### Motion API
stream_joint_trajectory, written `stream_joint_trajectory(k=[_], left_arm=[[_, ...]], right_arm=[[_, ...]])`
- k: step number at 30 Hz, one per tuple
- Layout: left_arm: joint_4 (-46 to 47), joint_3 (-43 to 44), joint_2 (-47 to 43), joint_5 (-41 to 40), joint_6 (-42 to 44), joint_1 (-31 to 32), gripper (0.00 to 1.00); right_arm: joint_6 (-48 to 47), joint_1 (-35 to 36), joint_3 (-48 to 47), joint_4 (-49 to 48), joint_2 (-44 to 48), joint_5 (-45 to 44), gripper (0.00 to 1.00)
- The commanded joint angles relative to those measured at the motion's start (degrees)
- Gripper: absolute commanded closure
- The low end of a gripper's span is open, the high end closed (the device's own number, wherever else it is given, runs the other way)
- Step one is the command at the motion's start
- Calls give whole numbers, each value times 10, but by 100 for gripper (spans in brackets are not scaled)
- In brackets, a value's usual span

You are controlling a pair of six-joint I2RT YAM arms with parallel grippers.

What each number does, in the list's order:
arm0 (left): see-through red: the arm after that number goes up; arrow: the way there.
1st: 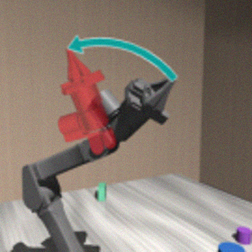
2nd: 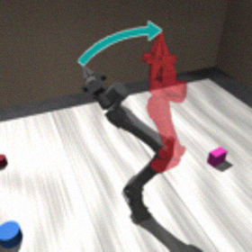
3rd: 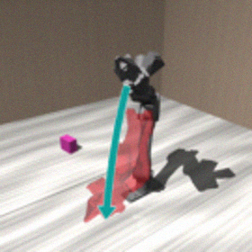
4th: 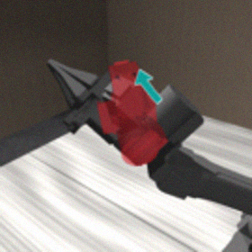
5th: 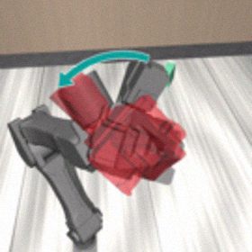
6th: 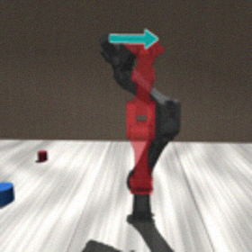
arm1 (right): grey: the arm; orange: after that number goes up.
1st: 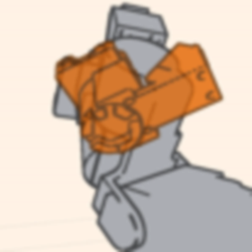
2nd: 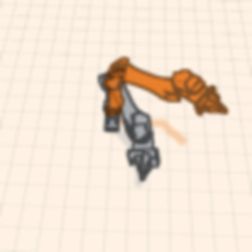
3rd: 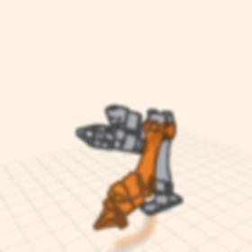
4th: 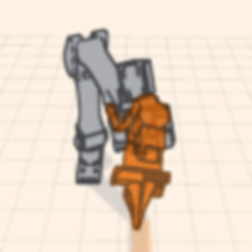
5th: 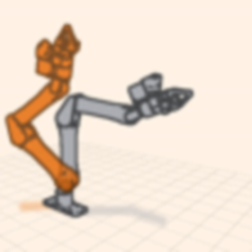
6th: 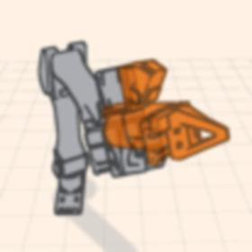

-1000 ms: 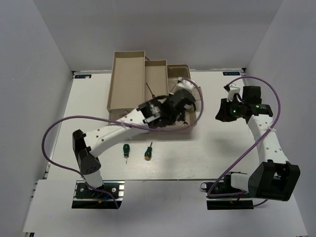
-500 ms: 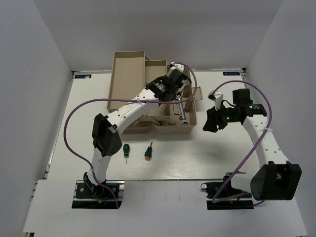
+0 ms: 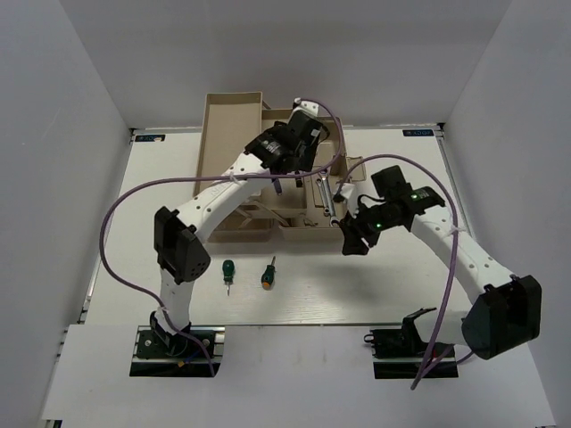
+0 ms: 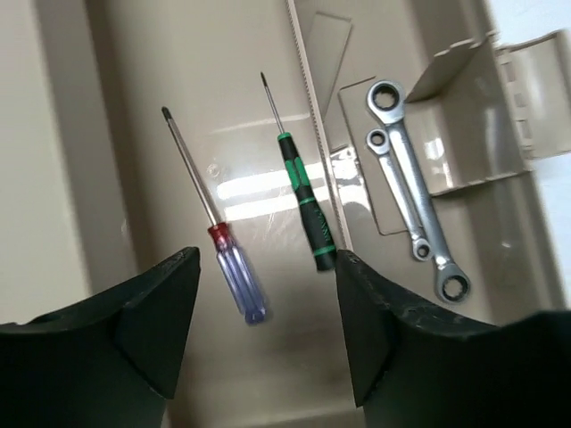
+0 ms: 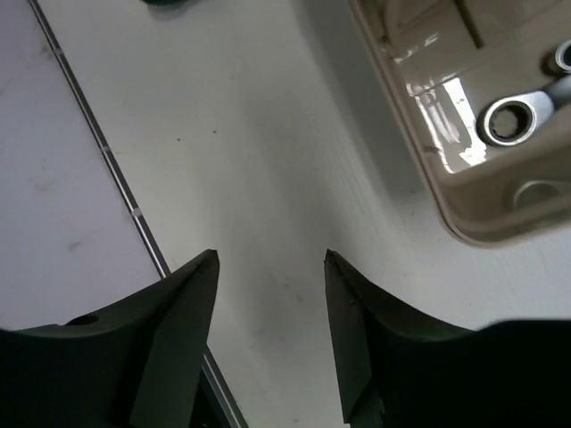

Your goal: Sort the tools into containers

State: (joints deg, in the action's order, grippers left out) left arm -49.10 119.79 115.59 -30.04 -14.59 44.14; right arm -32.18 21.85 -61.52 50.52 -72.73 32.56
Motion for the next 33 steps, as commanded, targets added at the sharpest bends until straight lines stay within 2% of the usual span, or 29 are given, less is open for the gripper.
stream_joint_trajectory(k=[1, 4, 5, 6, 7, 9, 10, 11, 12, 13, 15, 16, 17, 18, 20, 24, 28, 33], left_arm=[[3, 12, -113, 6, -9, 10, 28], [-5, -66, -235, 13, -46, 16, 48], [3, -102, -277, 20, -51, 16, 65], [11, -184, -321, 26, -58, 16, 73], [24, -226, -410, 32, -58, 16, 80], [13, -336, -492, 32, -82, 16, 87], [-5, -370, -528, 38, -88, 16, 87], [-21, -398, -562, 43, -97, 16, 86], [-41, -439, -615, 50, -131, 16, 76], [-59, -457, -636, 55, -147, 16, 69], [-110, -503, -685, 64, -192, 16, 54], [-122, -518, -699, 70, -204, 16, 49], [-142, -533, -711, 70, -215, 16, 46], [-152, -558, -722, 70, -228, 16, 44], [-168, -585, -746, 76, -250, 16, 42], [-179, -605, -777, 88, -270, 10, 42], [-186, -615, -789, 99, -282, 5, 42], [-196, -621, -789, 104, -282, 5, 42]], right_arm=[[-1, 62, -26, -9, -8, -21, 44], [35, 129, -12, -32, -12, -53, 55], [58, 143, -8, -39, -13, -64, 60], [73, 185, 1, -66, -16, -83, 71], [117, 201, 8, -75, -19, -108, 76], [150, 252, 16, -111, -31, -136, 87], [167, 266, 17, -119, -37, -152, 93], [216, 278, 17, -128, -42, -163, 93], [234, 309, 16, -153, -61, -182, 92], [264, 331, 14, -160, -69, -185, 81], [317, 373, 6, -189, -99, -202, 64], [340, 382, 3, -197, -107, -209, 58], [355, 391, 1, -219, -114, -216, 43], [401, 406, 0, -226, -136, -237, 34], [427, 427, -4, -243, -152, -268, 20], [545, 452, -30, -271, -201, -282, 10], [626, 466, -47, -279, -231, -357, 10], [665, 475, -96, -262, -268, -412, 13]])
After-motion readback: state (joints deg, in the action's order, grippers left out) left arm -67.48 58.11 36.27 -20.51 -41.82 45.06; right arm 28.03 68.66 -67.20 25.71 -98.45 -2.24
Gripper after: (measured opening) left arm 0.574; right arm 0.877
